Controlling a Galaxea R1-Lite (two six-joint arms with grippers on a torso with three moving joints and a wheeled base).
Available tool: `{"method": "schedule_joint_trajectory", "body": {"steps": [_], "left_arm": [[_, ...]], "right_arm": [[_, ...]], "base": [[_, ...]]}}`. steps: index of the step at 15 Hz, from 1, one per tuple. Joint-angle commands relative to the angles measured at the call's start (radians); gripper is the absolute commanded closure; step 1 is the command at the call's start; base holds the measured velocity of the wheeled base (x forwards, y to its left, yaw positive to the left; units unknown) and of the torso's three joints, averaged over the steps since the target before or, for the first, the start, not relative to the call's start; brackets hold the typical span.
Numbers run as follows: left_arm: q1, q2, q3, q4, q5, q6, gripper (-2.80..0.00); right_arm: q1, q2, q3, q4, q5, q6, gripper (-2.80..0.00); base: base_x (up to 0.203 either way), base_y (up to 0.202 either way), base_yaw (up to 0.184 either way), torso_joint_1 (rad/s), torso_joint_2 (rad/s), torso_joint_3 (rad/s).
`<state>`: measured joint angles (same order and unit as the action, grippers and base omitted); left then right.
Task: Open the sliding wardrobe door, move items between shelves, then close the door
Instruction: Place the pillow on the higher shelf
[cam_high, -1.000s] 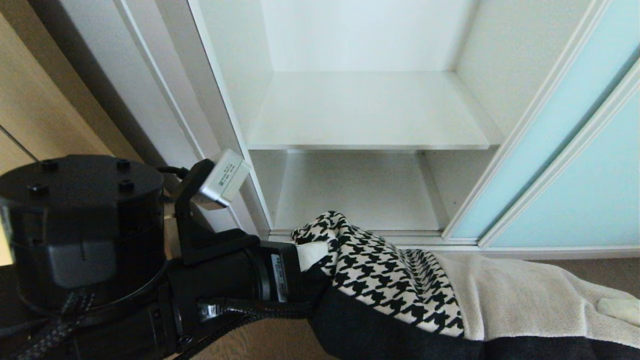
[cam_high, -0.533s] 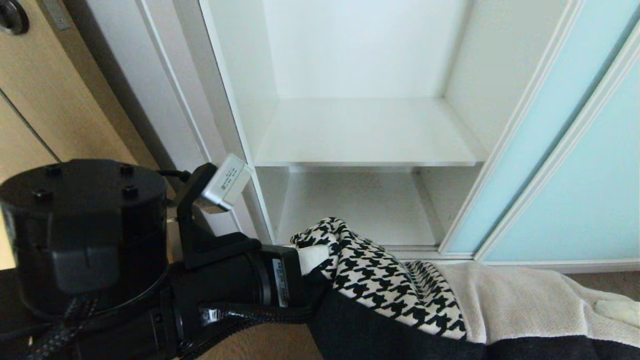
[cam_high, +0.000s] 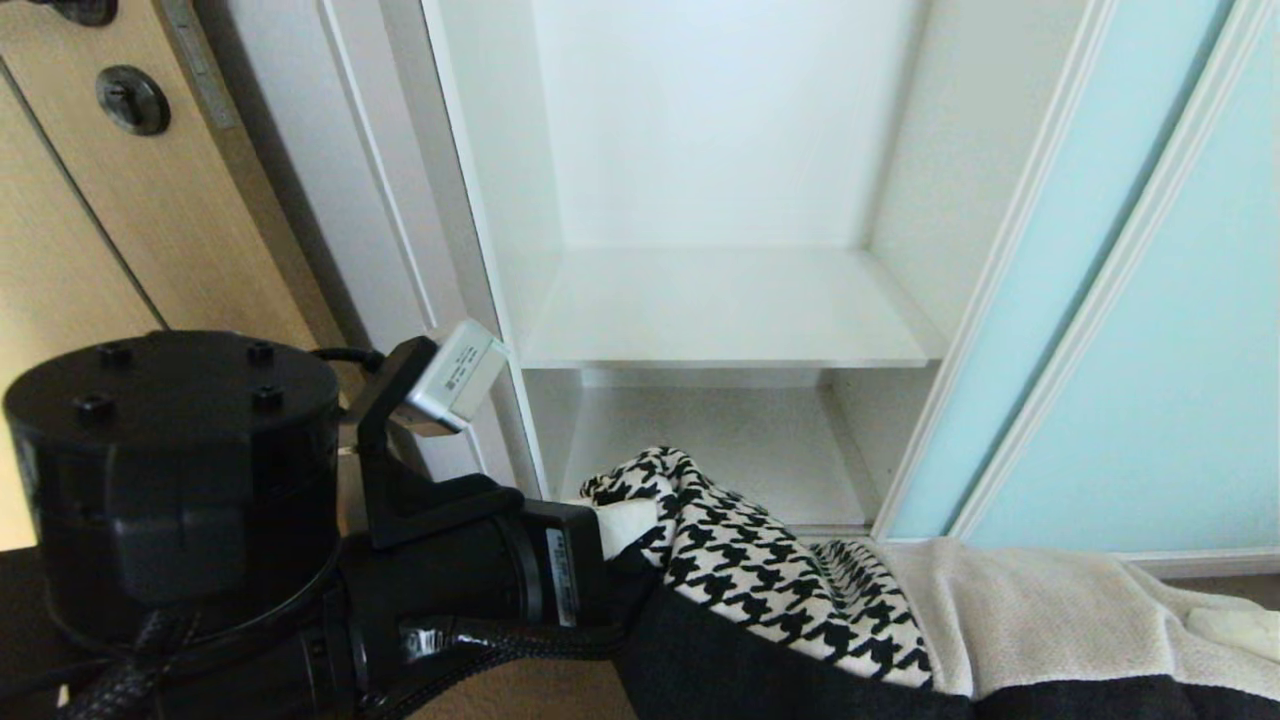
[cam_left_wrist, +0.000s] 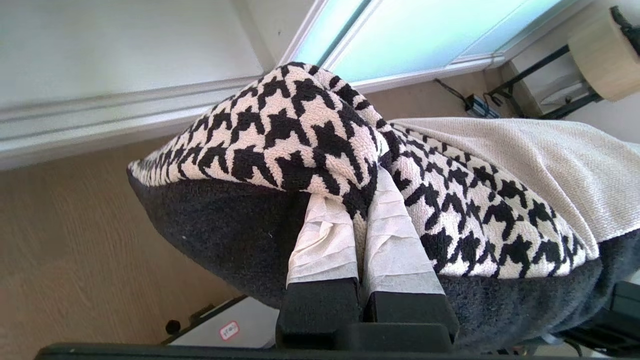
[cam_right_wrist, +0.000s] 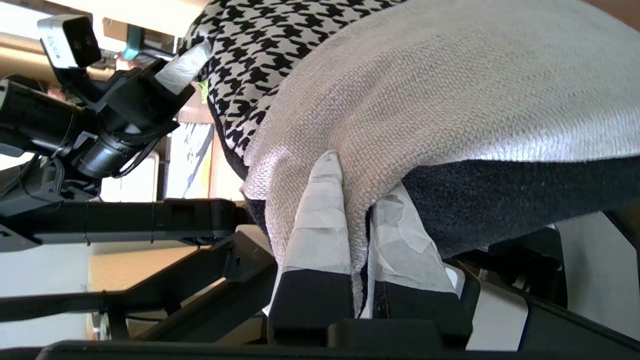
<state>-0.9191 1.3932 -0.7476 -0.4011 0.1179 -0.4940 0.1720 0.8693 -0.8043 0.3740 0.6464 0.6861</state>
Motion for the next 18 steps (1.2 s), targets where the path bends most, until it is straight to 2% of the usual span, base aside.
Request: {"method": "schedule_joint_trajectory", "body": {"steps": [1, 12, 18], "left_arm": [[0.0, -0.004, 0.006, -0.004, 0.001, -0.005, 0.0], [0.002, -0.01, 0.014, -0.004, 0.003, -0.003, 0.0], [0.002, -0.008, 0.022, -0.004, 0.002, 0.003, 0.0]], "right_arm": [[0.007, 0.008, -0.001, 0.002, 0.002, 0.004, 0.0], [0.008, 0.008, -0.003, -0.001, 0.002, 0.025, 0.0], [0.009, 0.009, -0.003, -0.007, 0.002, 0.024, 0.0]], "base": [[0.0, 0.0, 0.0, 0.001, -0.01, 0.111], [0.007, 0.0, 0.0, 0.001, 0.0, 0.012], [0.192, 0.0, 0.001, 0.004, 0.0, 0.004]]}}
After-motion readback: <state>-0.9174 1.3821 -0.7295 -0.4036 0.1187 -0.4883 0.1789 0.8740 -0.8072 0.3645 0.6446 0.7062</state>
